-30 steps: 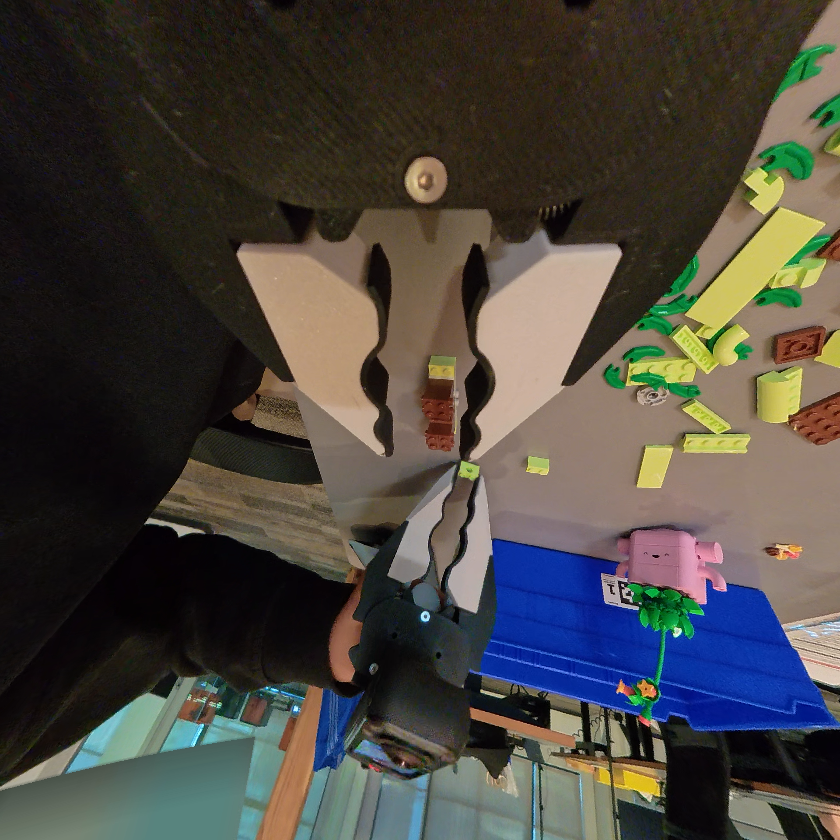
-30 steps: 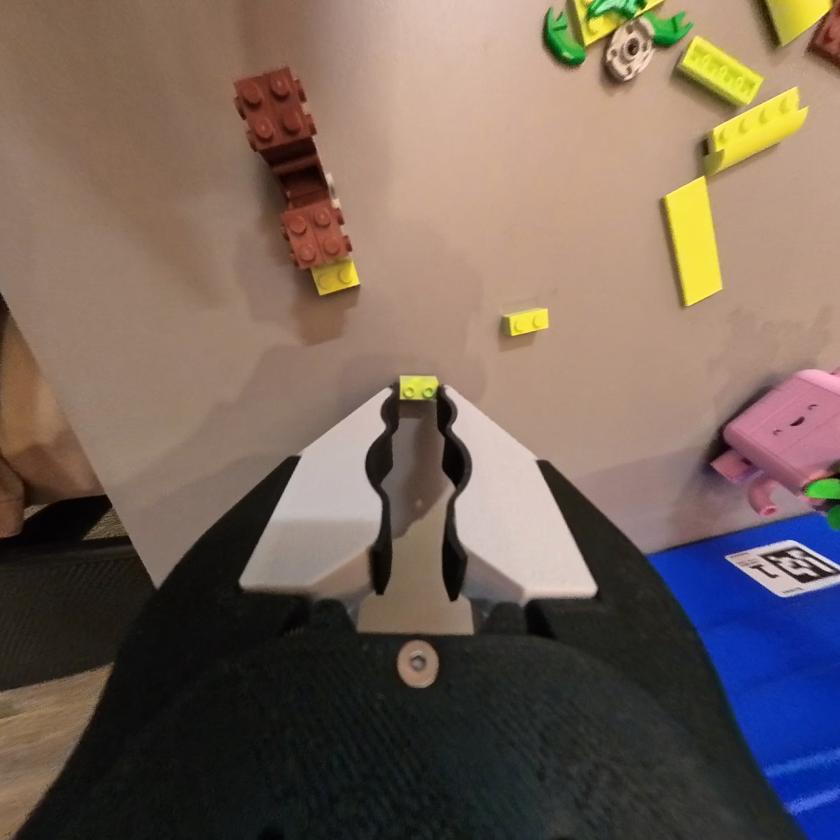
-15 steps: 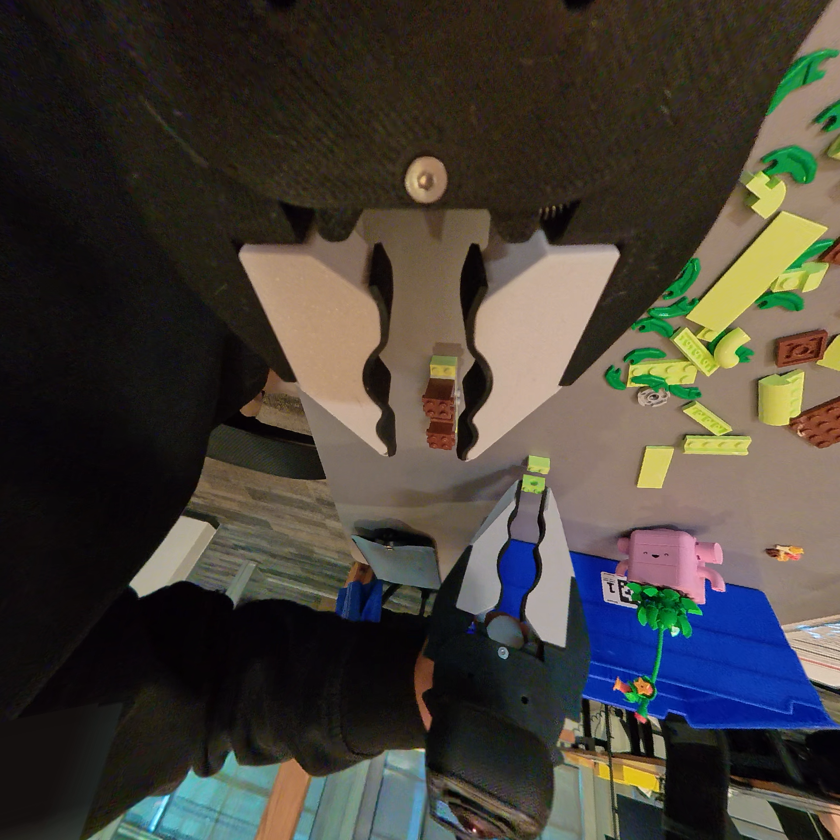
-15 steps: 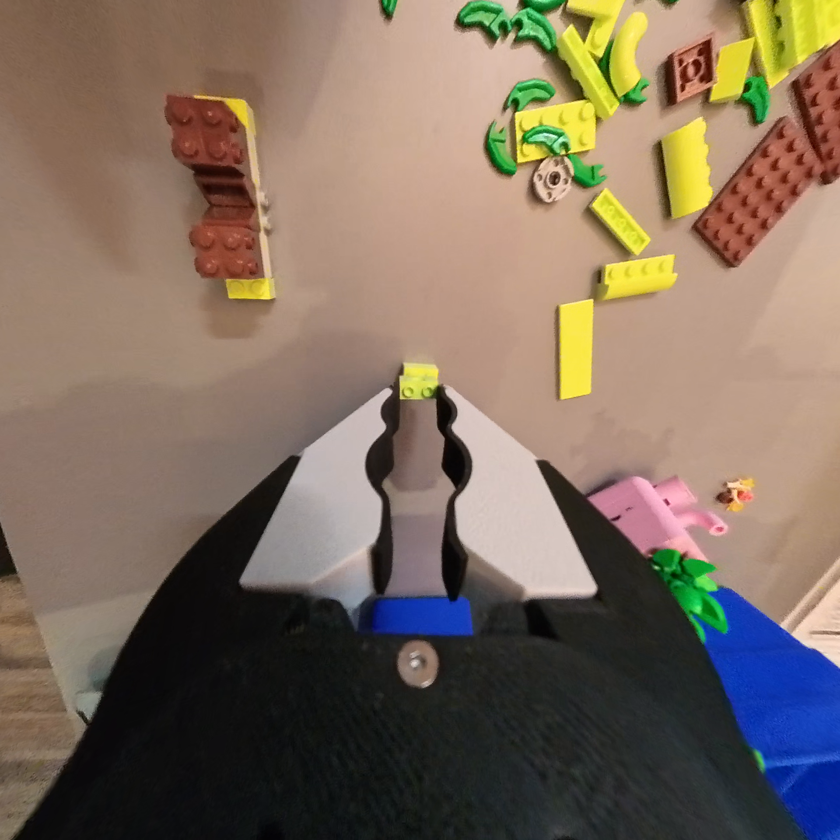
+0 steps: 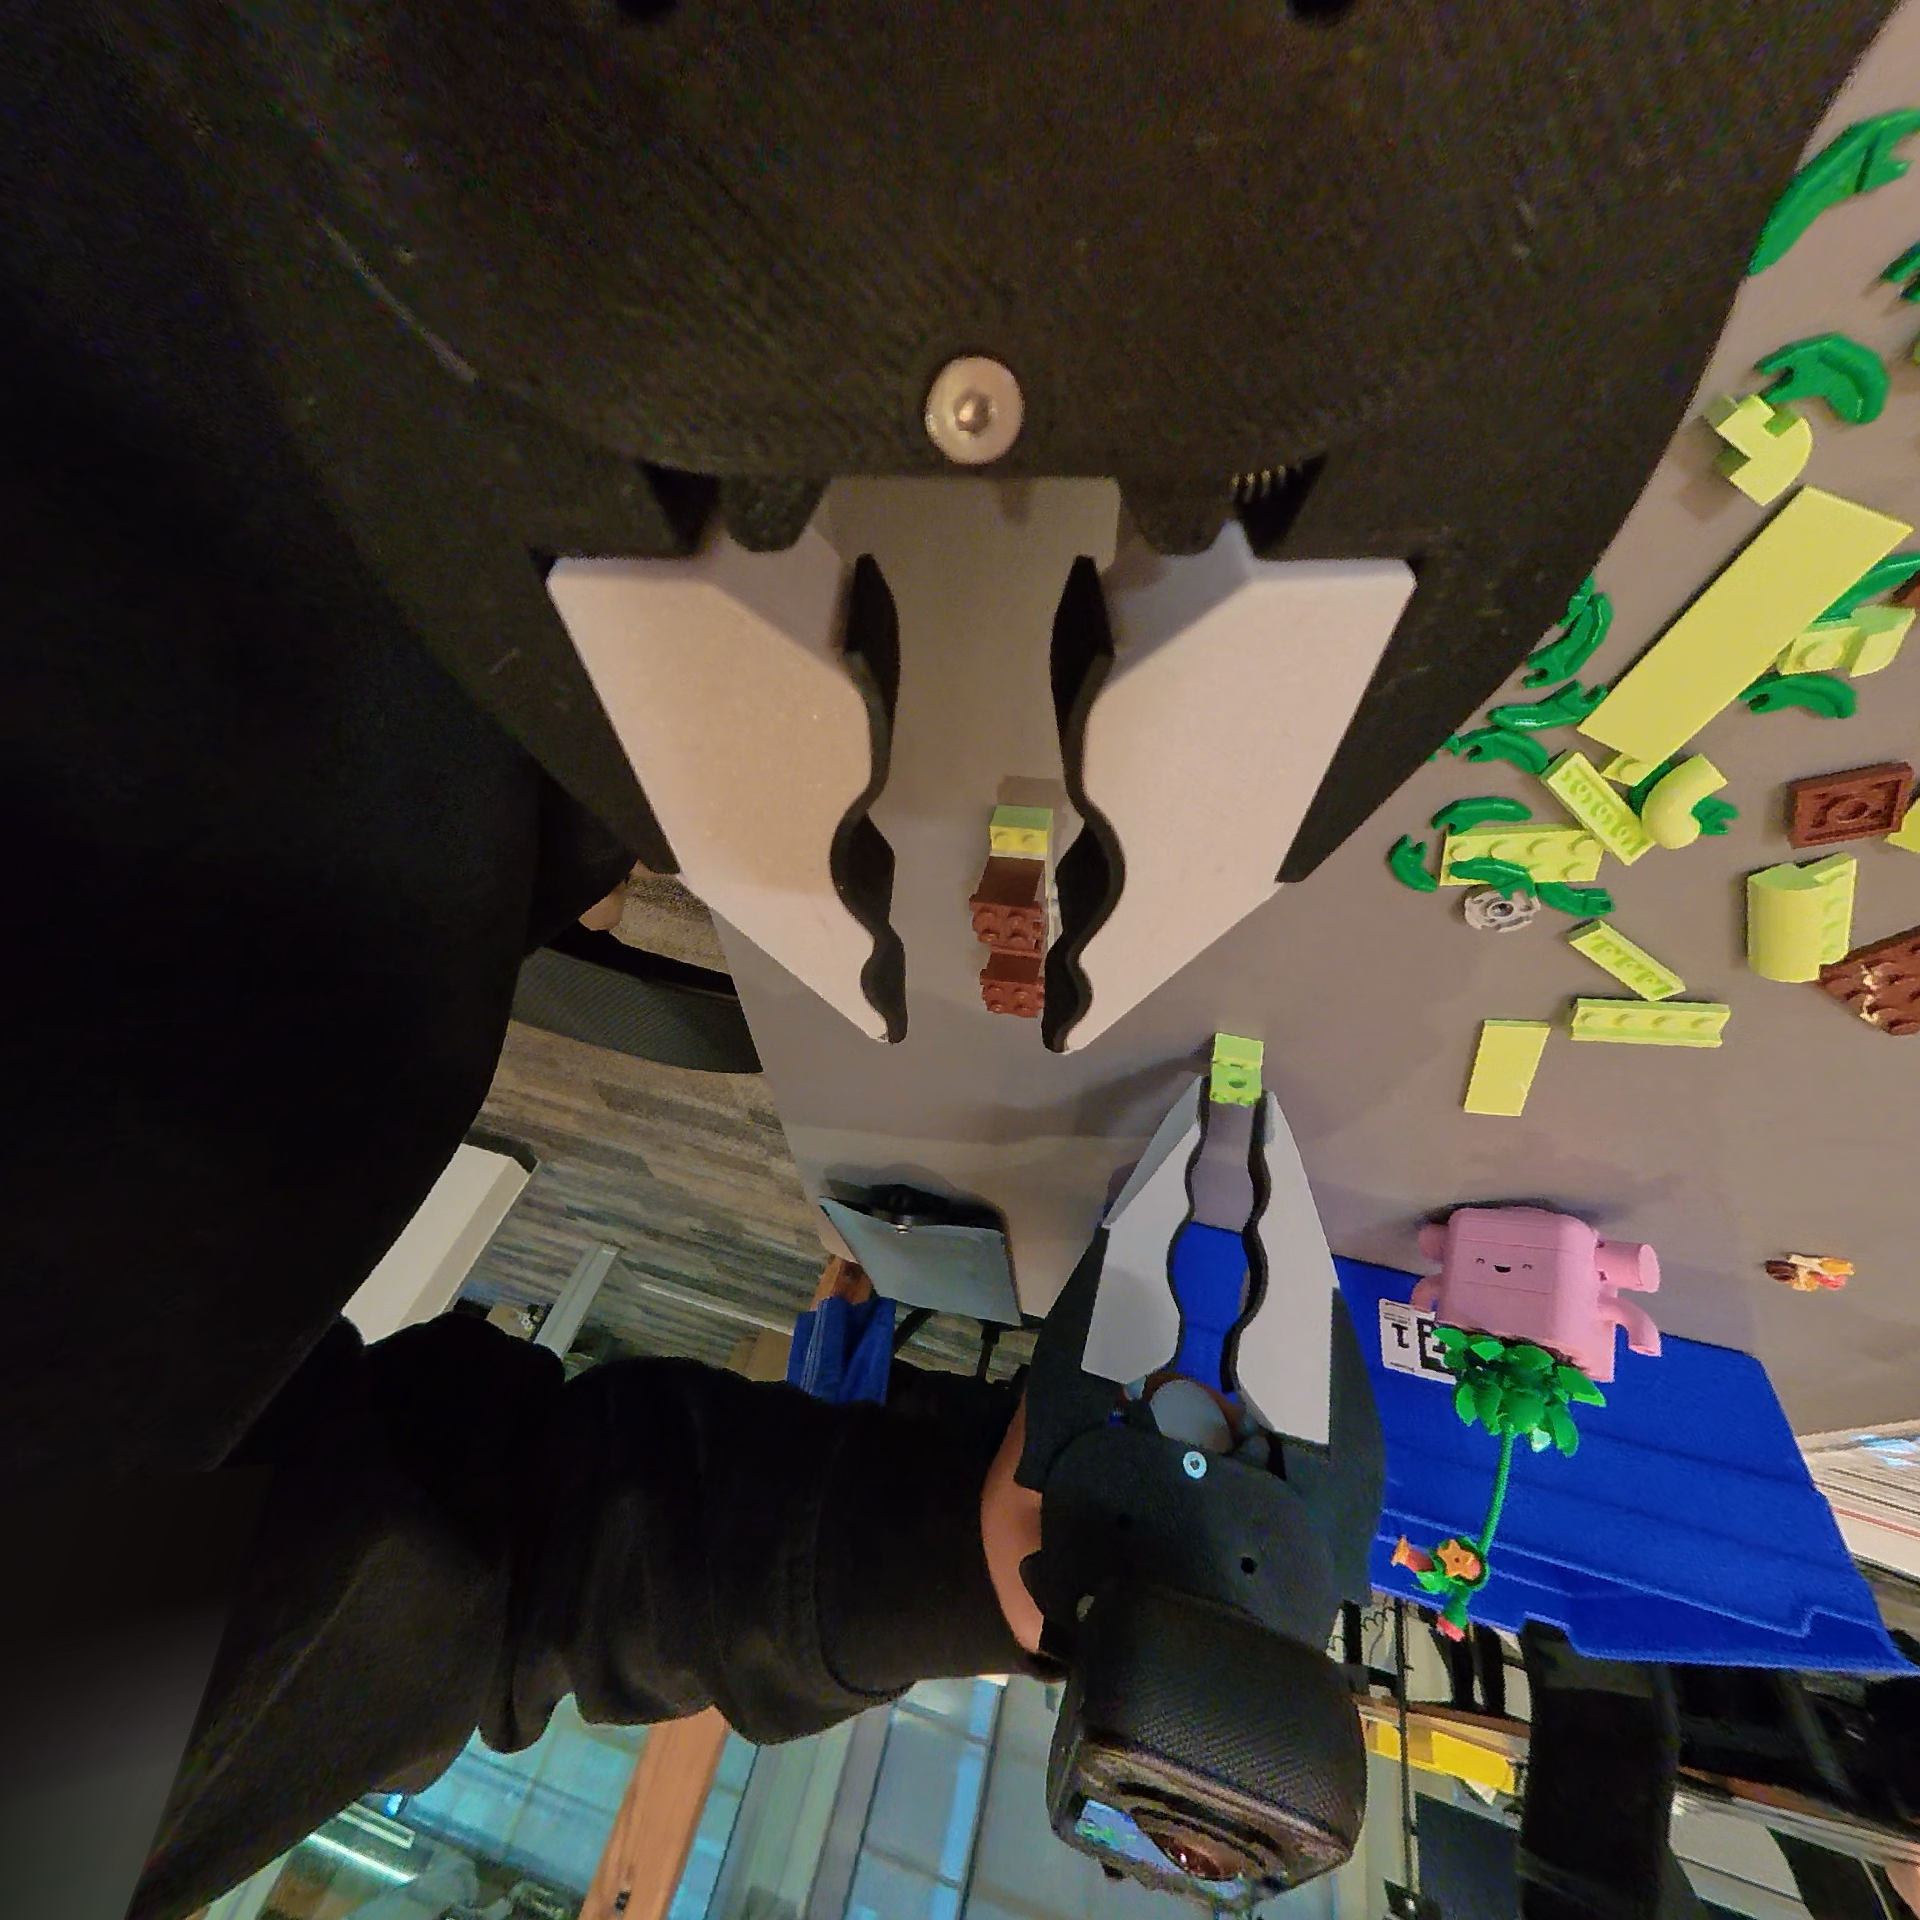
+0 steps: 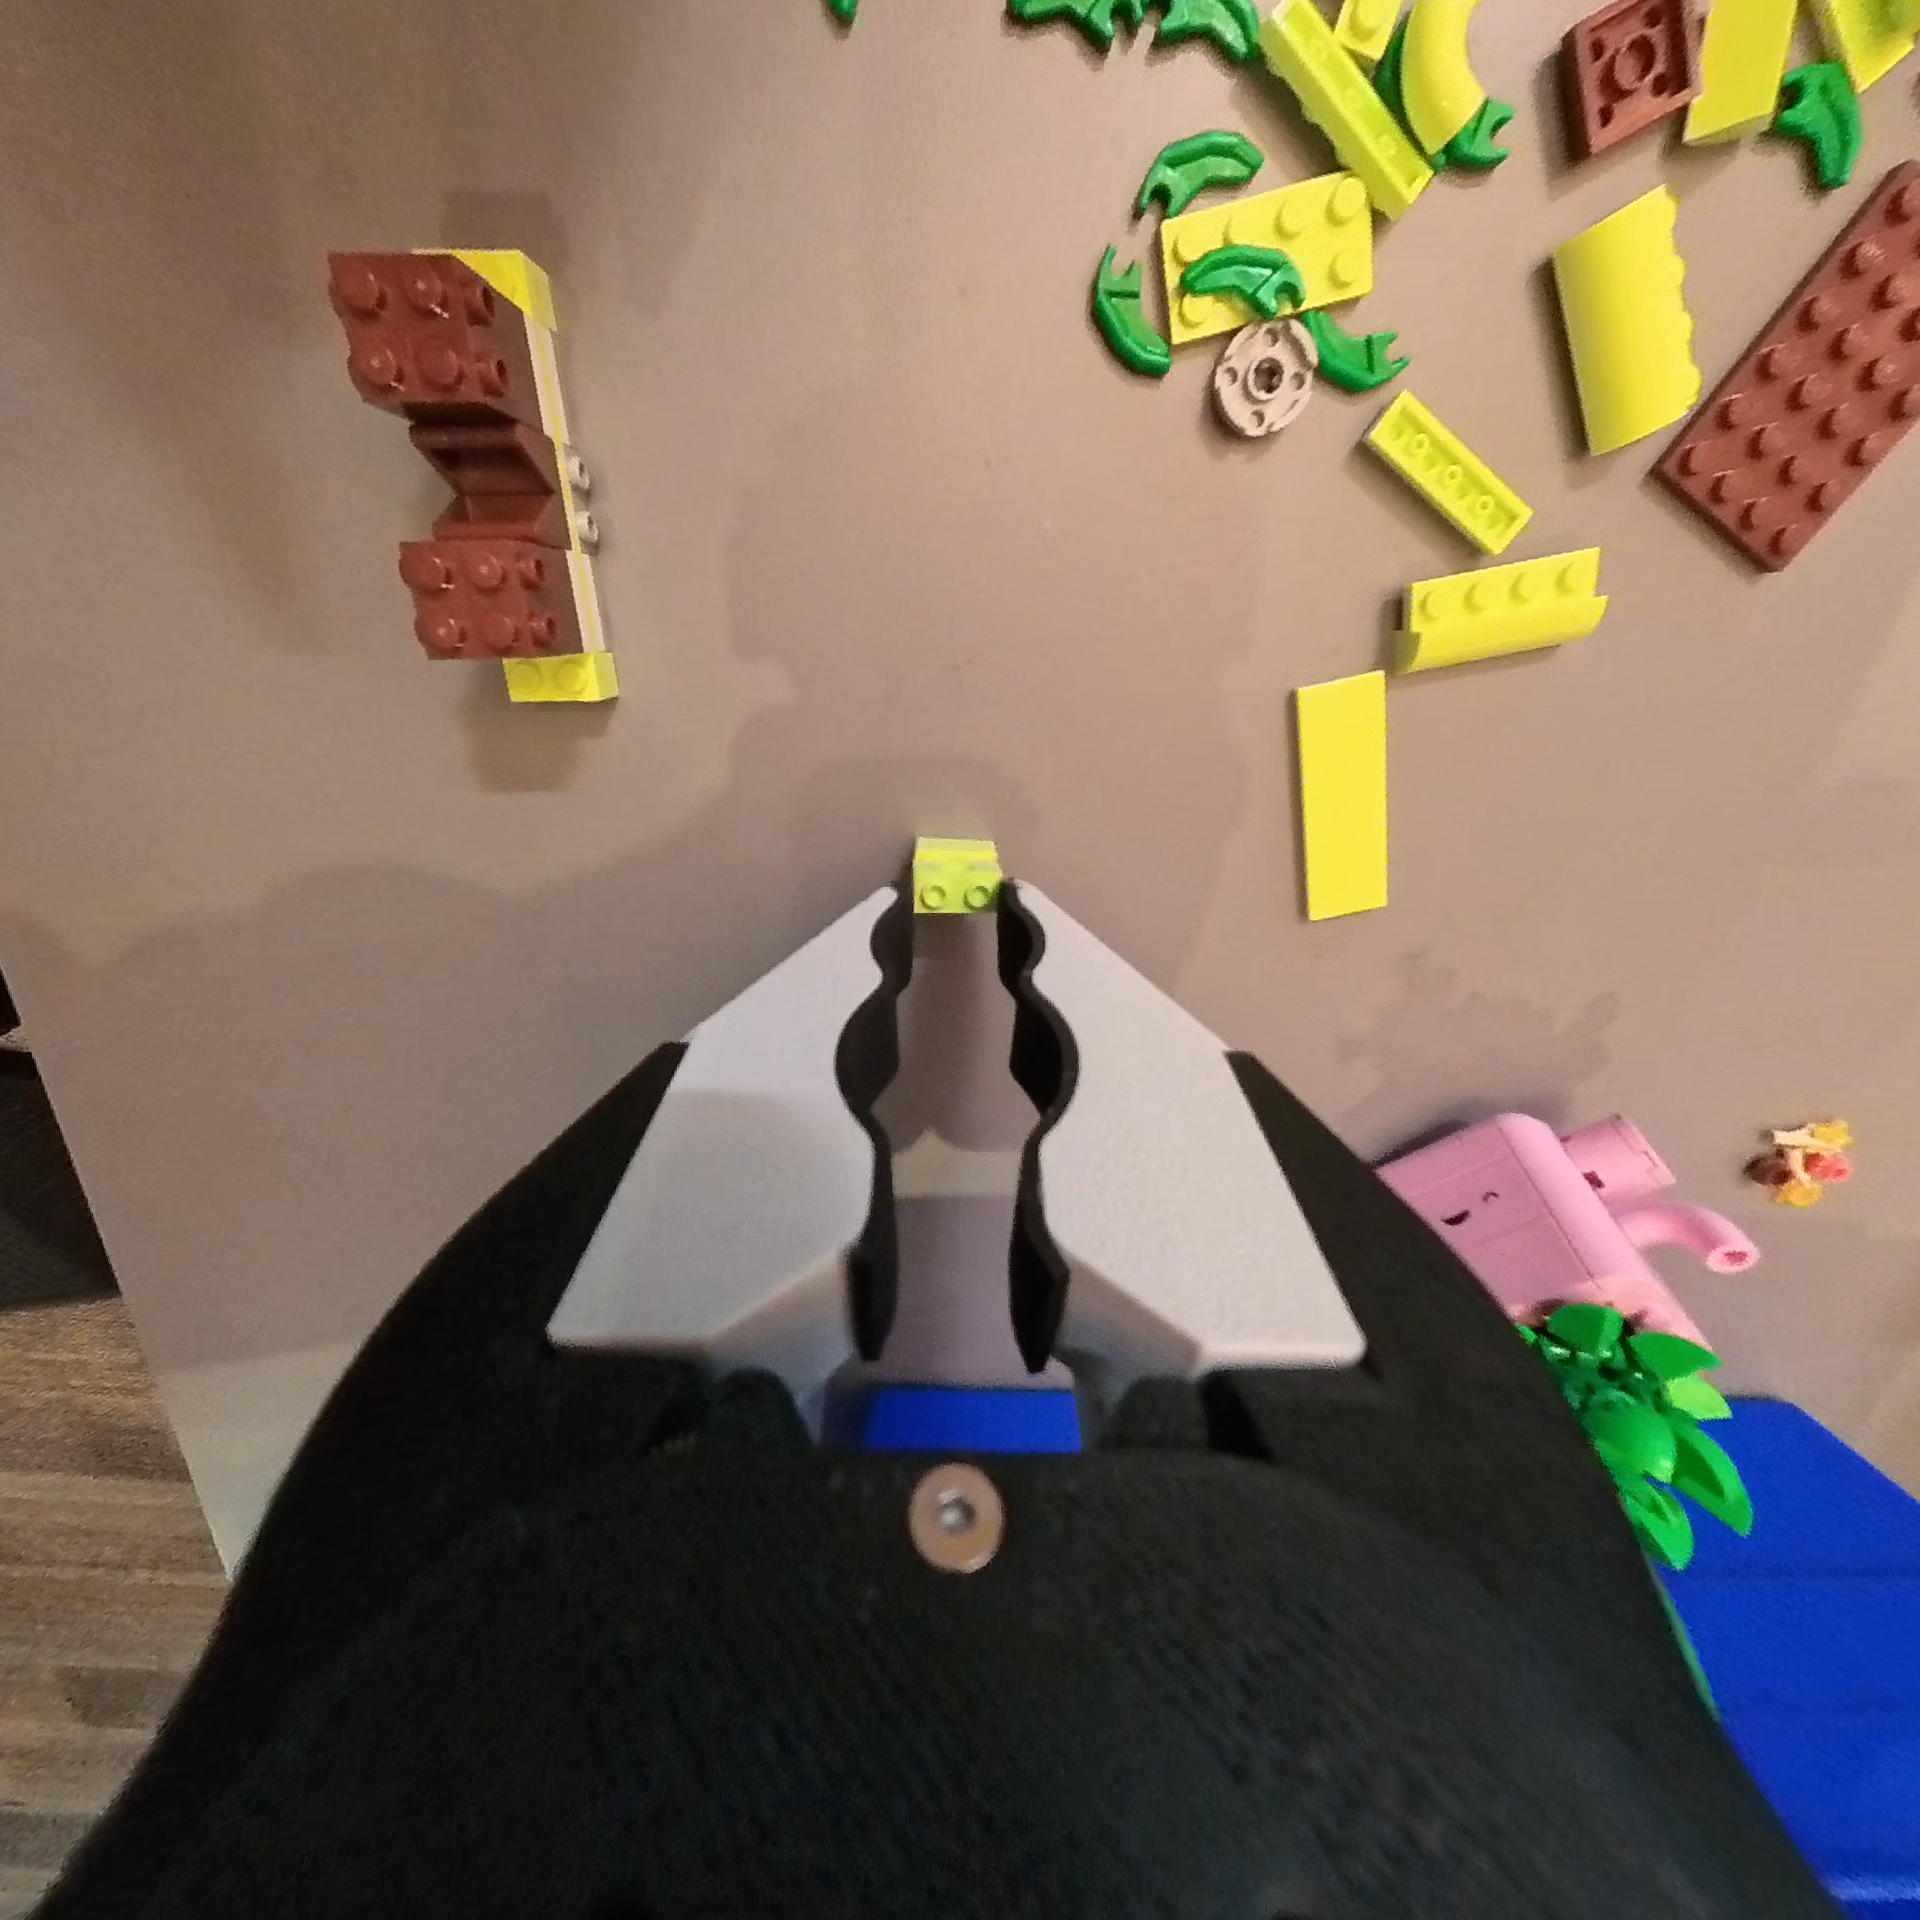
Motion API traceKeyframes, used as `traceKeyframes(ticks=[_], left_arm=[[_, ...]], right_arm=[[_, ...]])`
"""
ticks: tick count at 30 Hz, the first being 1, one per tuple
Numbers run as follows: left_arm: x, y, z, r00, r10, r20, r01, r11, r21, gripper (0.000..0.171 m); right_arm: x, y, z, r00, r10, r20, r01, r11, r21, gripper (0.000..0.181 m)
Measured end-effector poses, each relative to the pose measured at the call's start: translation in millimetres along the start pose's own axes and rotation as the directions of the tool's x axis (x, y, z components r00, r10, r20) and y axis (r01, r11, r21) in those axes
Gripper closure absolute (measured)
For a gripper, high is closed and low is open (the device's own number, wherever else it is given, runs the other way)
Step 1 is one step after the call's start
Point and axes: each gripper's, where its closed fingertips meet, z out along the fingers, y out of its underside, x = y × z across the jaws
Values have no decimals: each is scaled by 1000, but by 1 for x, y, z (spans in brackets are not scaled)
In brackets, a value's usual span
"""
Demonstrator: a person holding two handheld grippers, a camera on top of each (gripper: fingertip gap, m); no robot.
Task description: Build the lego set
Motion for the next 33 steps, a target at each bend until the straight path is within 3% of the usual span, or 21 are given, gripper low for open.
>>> traceKeyframes(ticks=[11,19,25,33], left_arm=[[-1,0,-1,1000,-9,1,9,1000,4,148],[-1,-1,-1,1000,-12,1,12,1000,8,148],[-1,-1,-2,1000,-18,-5,18,1000,11,148],[-3,-2,-3,999,-43,-12,43,999,22,148]], right_arm=[[-1,0,1,1000,29,-2,-29,999,-25,168],[-1,2,2,991,104,-89,-107,994,-31,167],[-1,4,3,991,126,-39,-125,992,18,167],[-2,3,3,997,65,-44,-71,986,-150,167]])
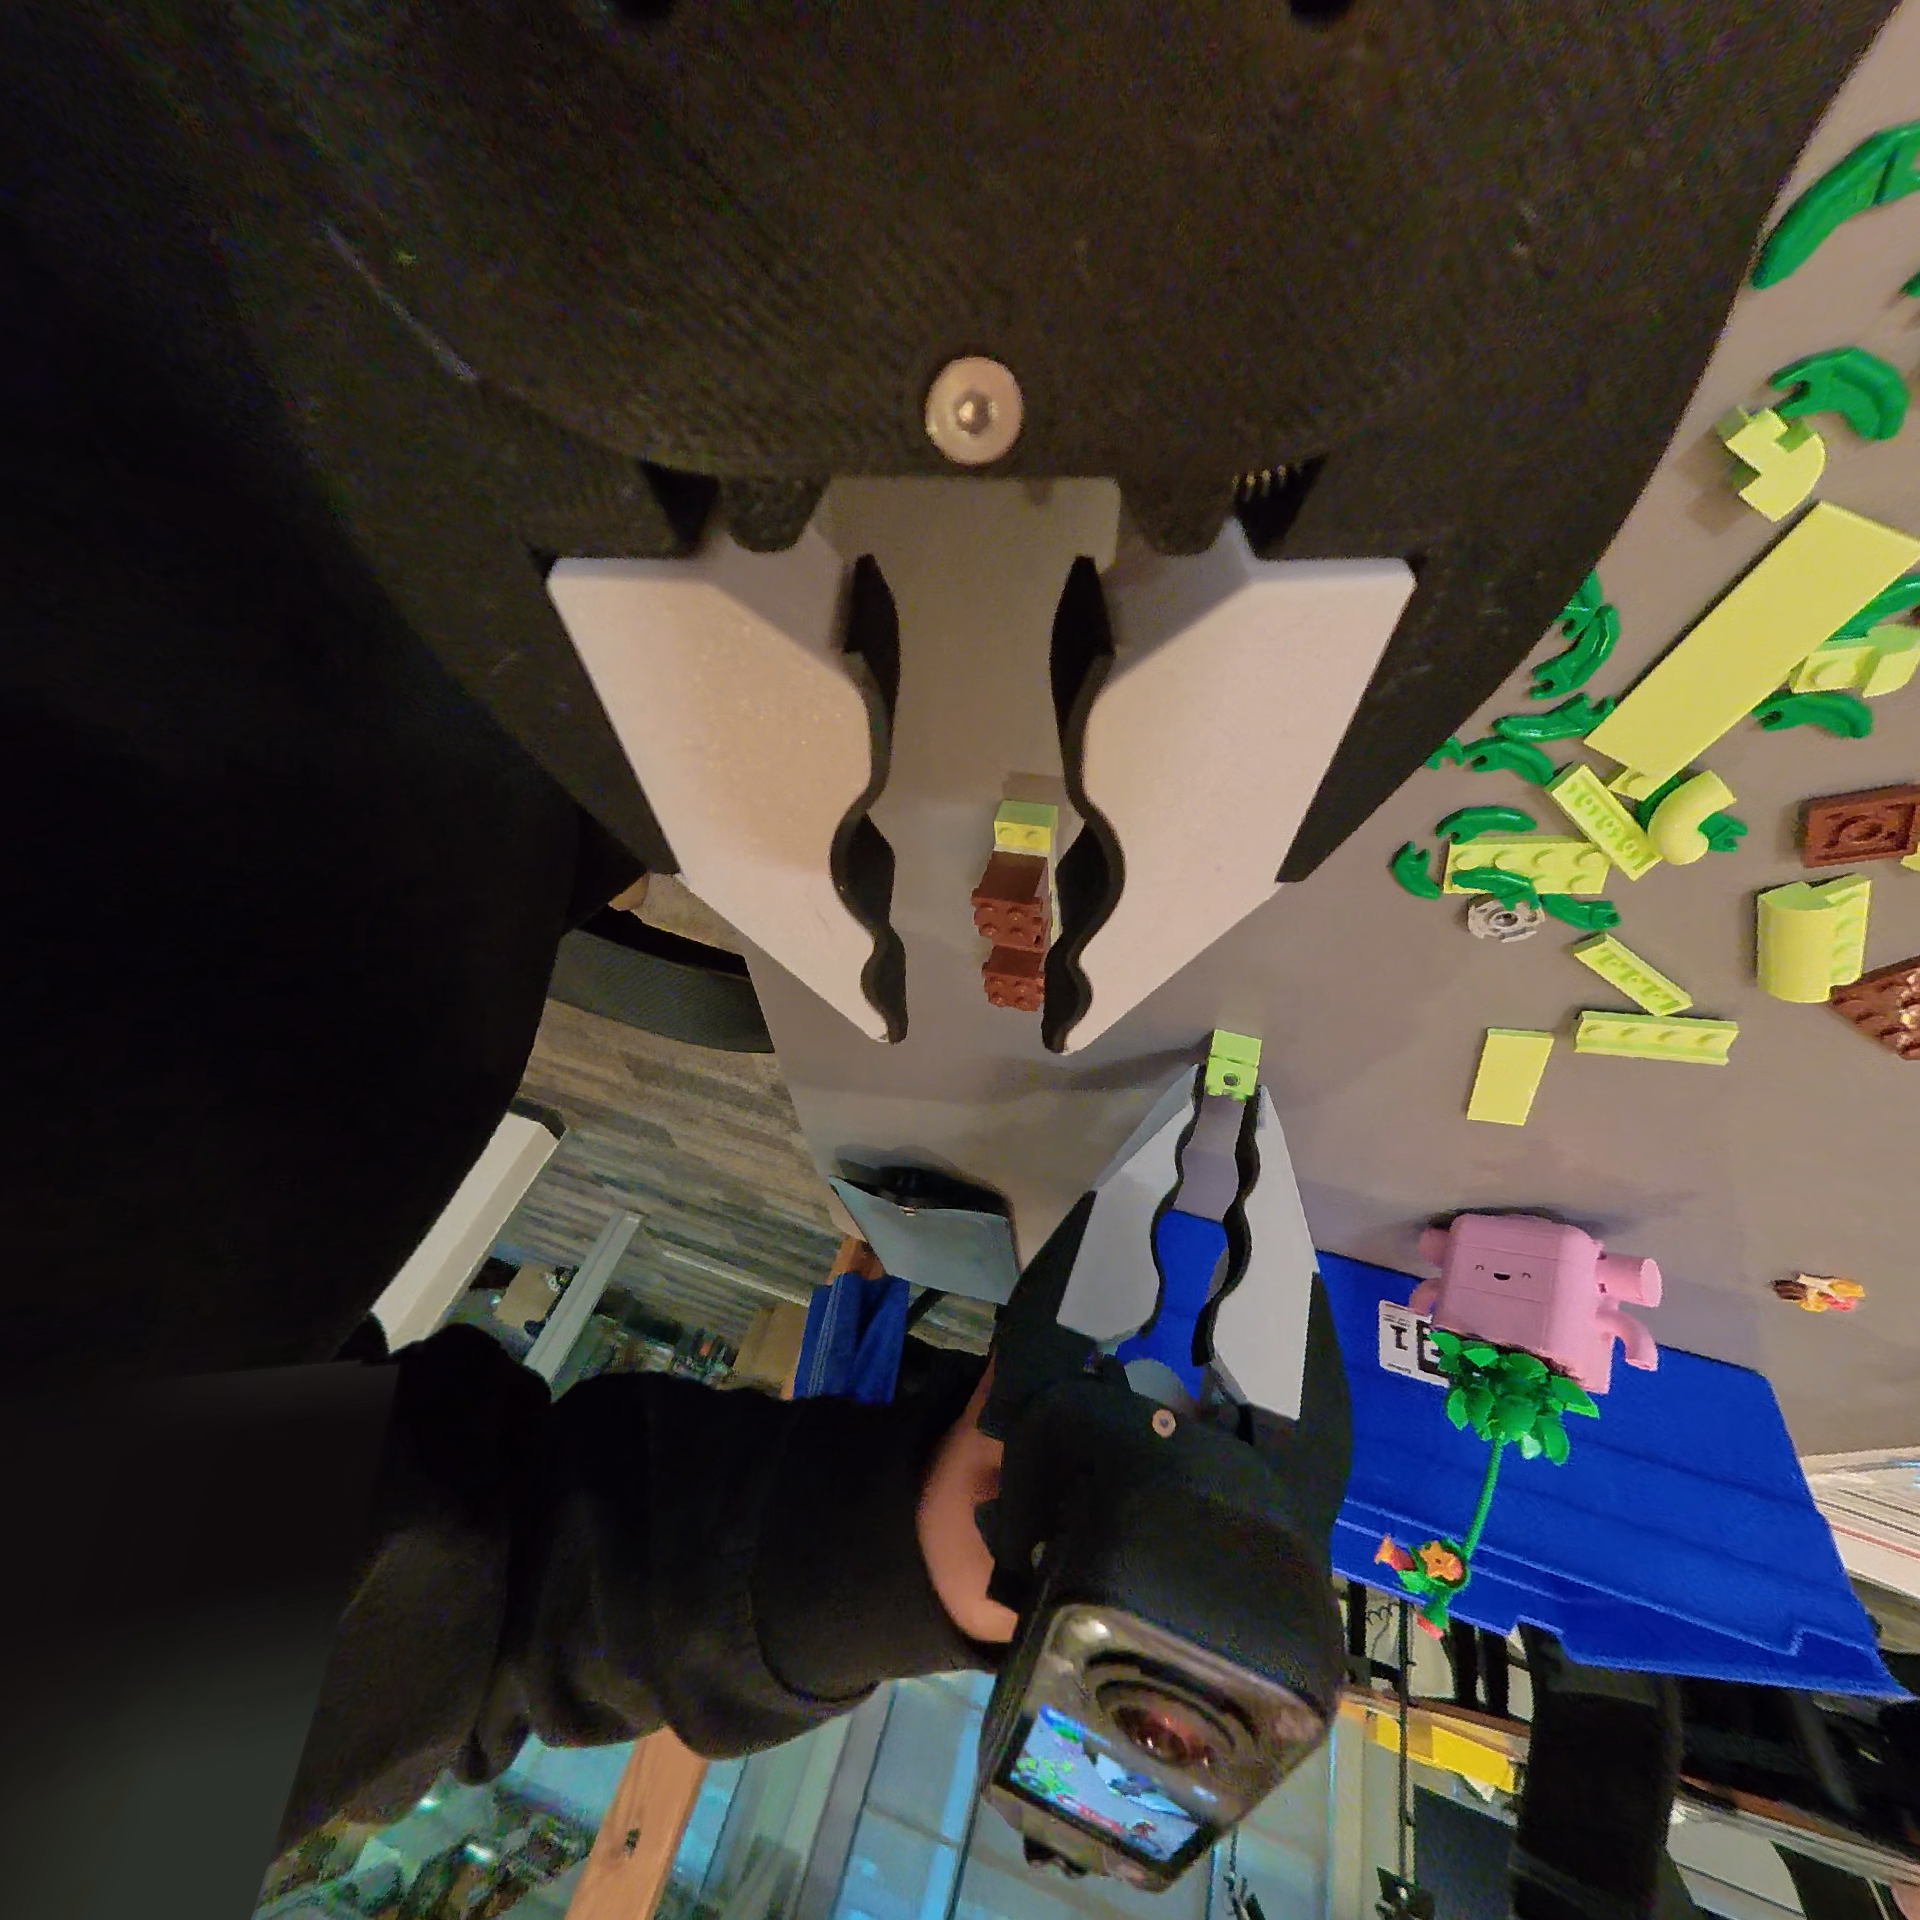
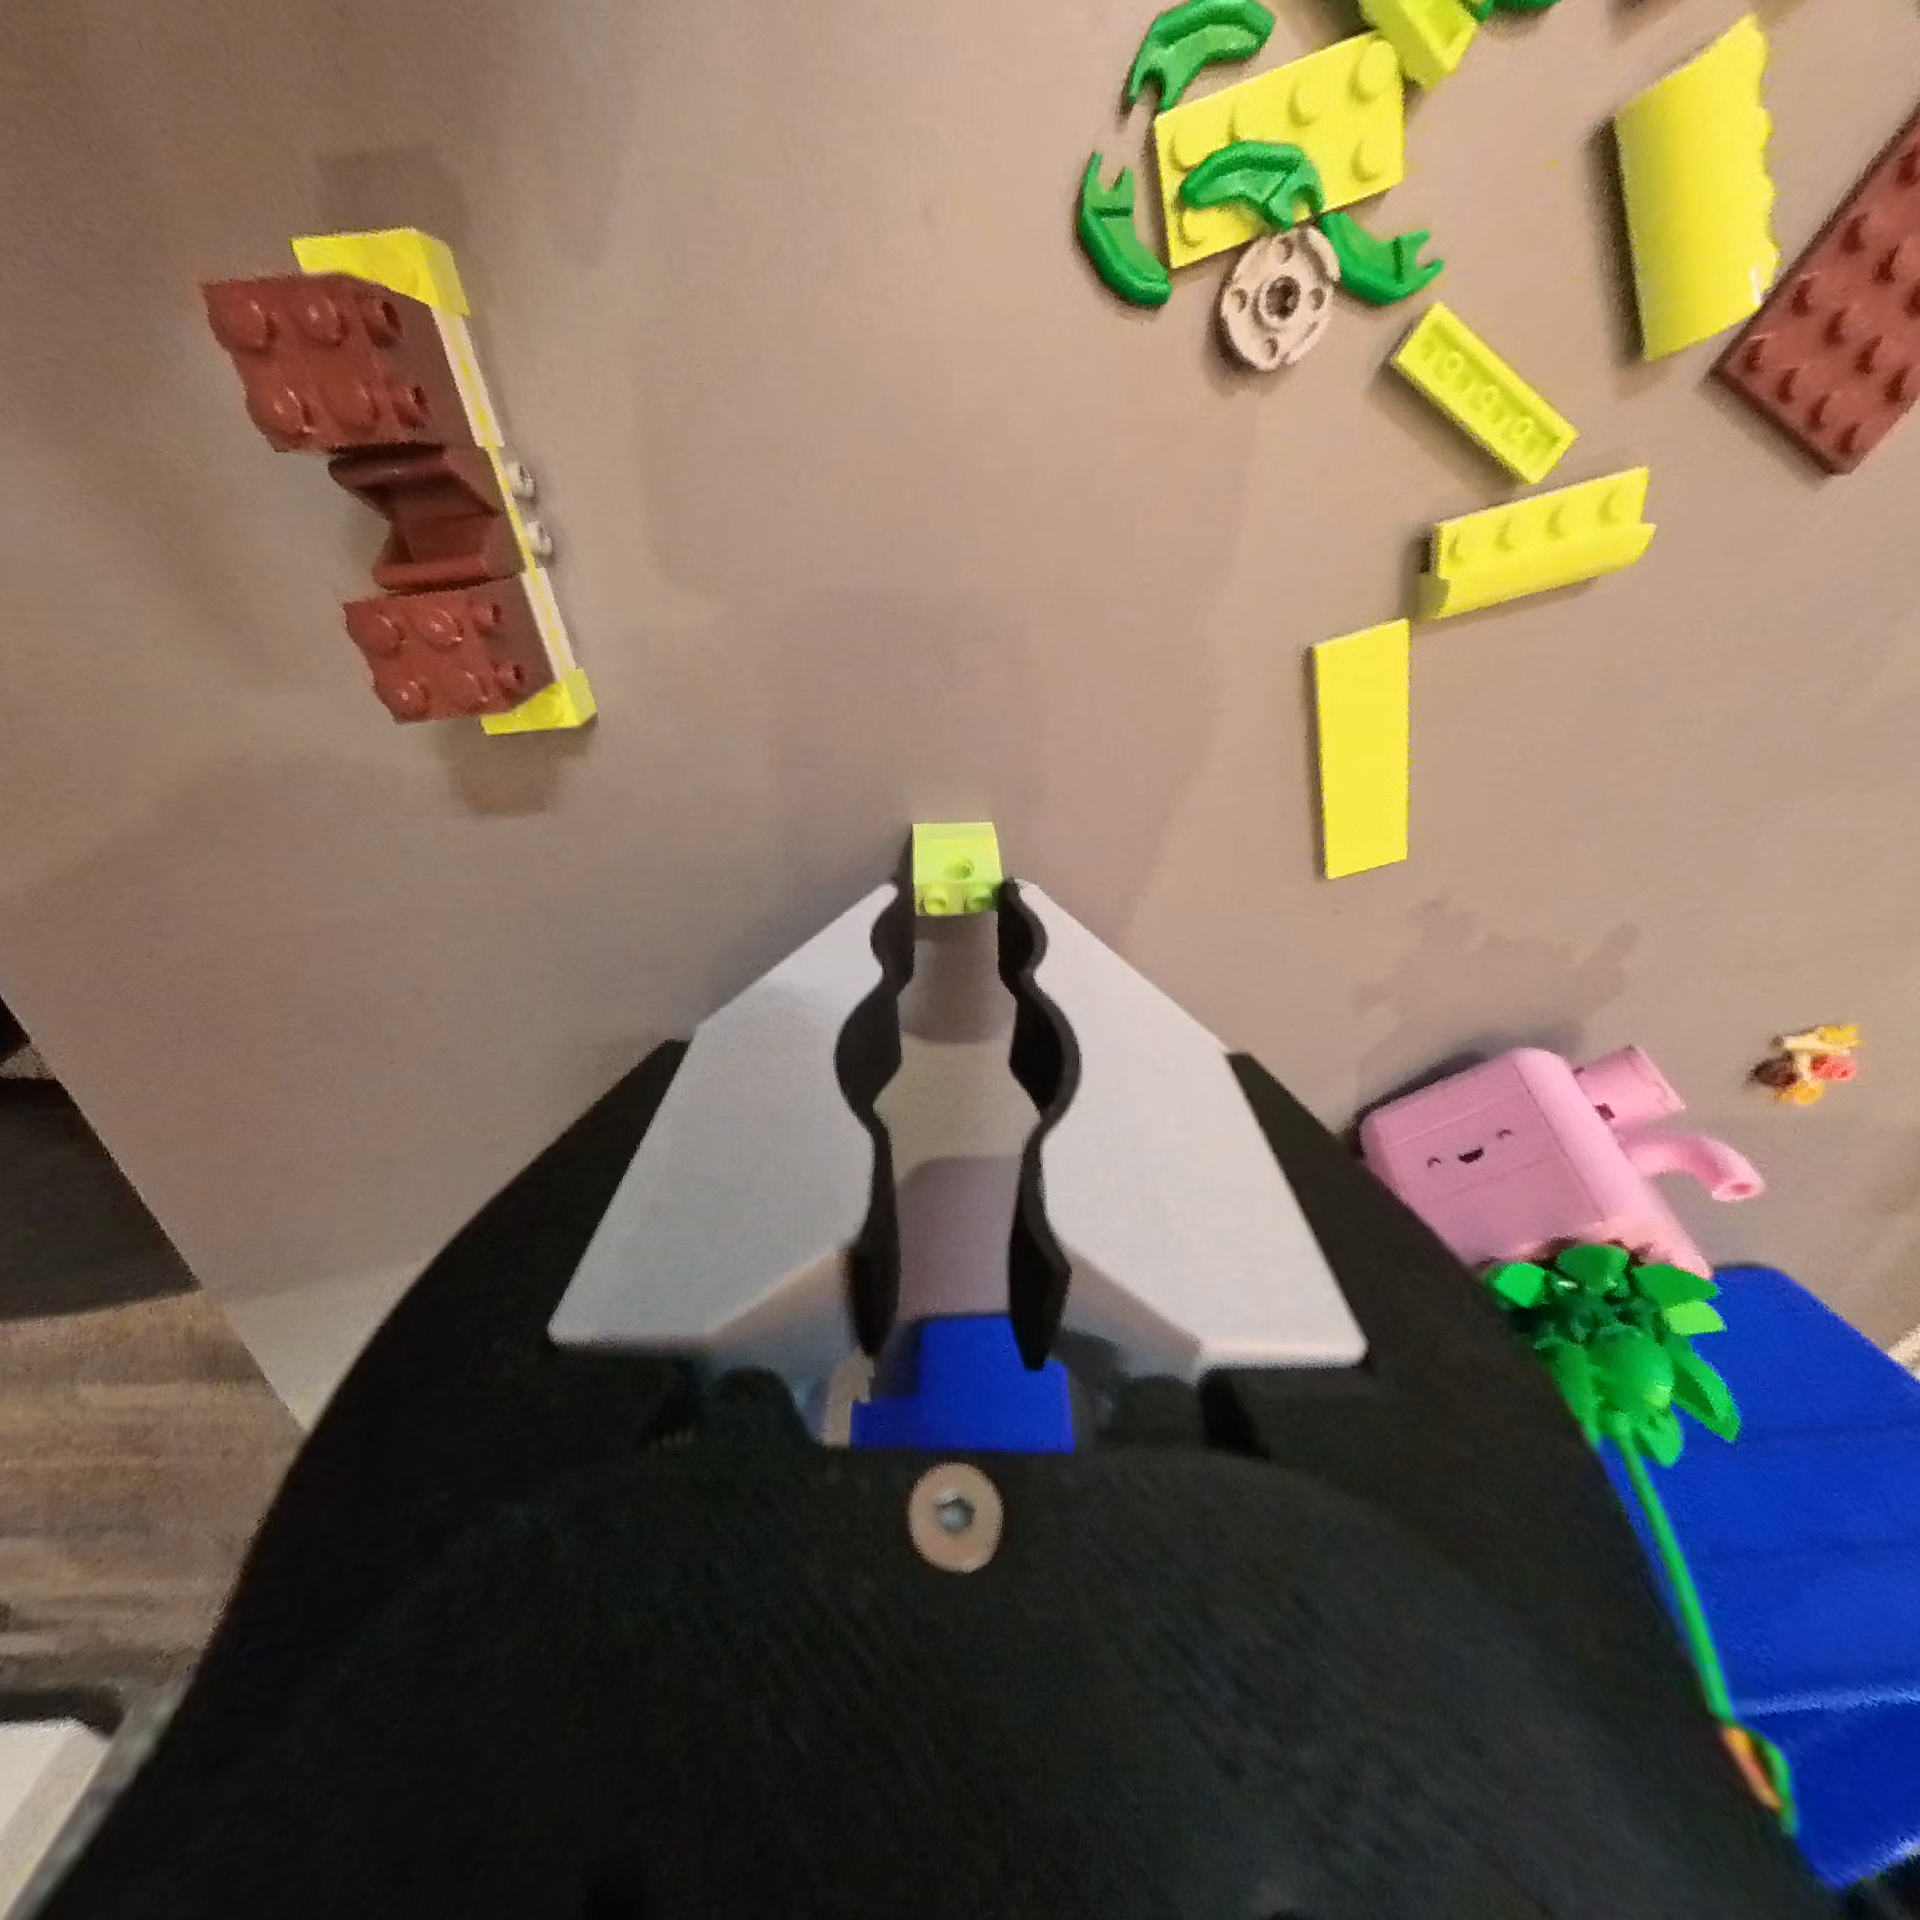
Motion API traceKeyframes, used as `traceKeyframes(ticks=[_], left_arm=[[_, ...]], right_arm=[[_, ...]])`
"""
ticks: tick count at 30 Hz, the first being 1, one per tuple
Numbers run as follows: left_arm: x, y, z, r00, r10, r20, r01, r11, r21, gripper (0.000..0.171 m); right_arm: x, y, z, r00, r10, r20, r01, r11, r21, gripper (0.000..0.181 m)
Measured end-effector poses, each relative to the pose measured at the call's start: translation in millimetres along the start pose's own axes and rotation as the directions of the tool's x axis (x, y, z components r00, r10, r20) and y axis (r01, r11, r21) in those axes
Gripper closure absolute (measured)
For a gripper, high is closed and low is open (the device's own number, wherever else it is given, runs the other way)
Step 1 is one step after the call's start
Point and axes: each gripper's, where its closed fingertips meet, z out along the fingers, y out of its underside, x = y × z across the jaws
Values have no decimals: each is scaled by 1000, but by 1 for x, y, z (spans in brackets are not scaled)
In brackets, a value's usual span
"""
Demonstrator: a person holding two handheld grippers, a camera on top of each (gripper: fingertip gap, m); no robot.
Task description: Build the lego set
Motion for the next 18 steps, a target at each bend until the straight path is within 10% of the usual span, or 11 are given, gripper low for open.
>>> traceKeyframes(ticks=[18], left_arm=[[1,-1,-2,1000,-12,-8,13,1000,15,148]], right_arm=[[0,-3,1,995,-80,-64,71,990,-125,167]])
